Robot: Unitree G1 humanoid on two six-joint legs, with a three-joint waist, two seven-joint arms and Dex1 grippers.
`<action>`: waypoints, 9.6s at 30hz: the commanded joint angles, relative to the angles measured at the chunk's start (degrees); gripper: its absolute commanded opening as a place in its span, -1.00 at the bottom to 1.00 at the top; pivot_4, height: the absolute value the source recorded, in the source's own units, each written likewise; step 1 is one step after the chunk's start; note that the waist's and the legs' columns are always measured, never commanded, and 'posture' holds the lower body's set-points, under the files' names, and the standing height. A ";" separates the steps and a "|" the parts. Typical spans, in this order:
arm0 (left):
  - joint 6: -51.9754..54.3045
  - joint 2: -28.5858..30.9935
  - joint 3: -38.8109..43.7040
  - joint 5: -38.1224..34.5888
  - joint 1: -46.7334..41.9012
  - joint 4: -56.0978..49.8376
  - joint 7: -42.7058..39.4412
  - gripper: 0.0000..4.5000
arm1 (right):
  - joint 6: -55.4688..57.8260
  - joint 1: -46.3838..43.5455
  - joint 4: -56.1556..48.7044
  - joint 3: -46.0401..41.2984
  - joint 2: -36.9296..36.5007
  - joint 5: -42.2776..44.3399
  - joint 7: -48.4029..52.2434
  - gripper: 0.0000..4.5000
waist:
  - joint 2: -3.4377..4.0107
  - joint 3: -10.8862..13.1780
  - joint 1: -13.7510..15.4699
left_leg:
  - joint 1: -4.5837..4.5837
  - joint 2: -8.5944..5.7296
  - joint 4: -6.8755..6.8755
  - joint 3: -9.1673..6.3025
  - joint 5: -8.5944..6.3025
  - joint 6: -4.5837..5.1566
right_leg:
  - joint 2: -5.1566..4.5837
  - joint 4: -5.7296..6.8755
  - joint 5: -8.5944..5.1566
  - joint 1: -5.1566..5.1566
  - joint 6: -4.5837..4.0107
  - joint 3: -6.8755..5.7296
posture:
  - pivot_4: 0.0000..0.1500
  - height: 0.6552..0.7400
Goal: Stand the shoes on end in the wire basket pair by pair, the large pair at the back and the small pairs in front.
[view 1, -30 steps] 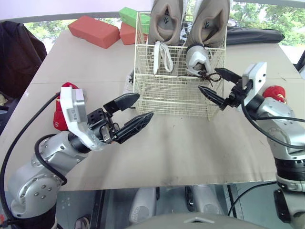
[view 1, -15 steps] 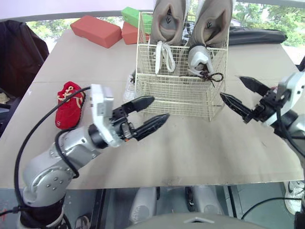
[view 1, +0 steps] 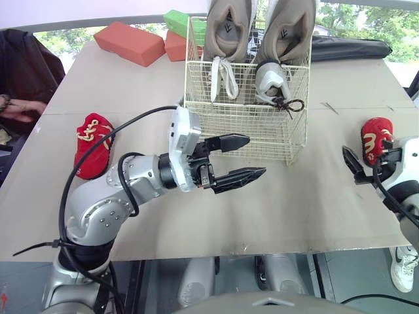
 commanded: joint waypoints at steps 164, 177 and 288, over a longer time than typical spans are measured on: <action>-5.00 -1.63 -0.18 4.18 -1.66 1.96 -15.45 0.98 | 17.28 -13.64 13.96 -1.08 1.12 -14.31 -7.47 1.00 | -0.10 -0.26 0.07 | 0.02 -0.03 -0.27 -0.09 -0.05 0.10 | -0.07 -0.53 0.04 0.20 0.08 -0.07 | 1.00 1.00; -4.70 -1.53 1.01 3.62 -1.02 -0.43 -12.48 1.00 | 16.13 -22.79 25.16 -1.91 5.98 -16.99 -8.84 0.25 | 0.00 -0.26 -0.03 | 0.01 -0.02 -0.47 -0.07 -0.05 0.10 | -0.08 -0.78 0.05 0.19 0.09 -0.07 | 1.00 1.00; -4.38 -0.73 18.31 -1.21 15.69 -8.68 -5.26 0.73 | -8.71 -25.93 -3.00 23.33 -8.78 -0.59 5.69 -0.94 | 0.03 -0.03 0.25 | -0.79 0.07 0.36 -0.19 -0.04 0.09 | -0.16 0.02 0.08 -0.56 0.07 -0.14 | 1.00 1.00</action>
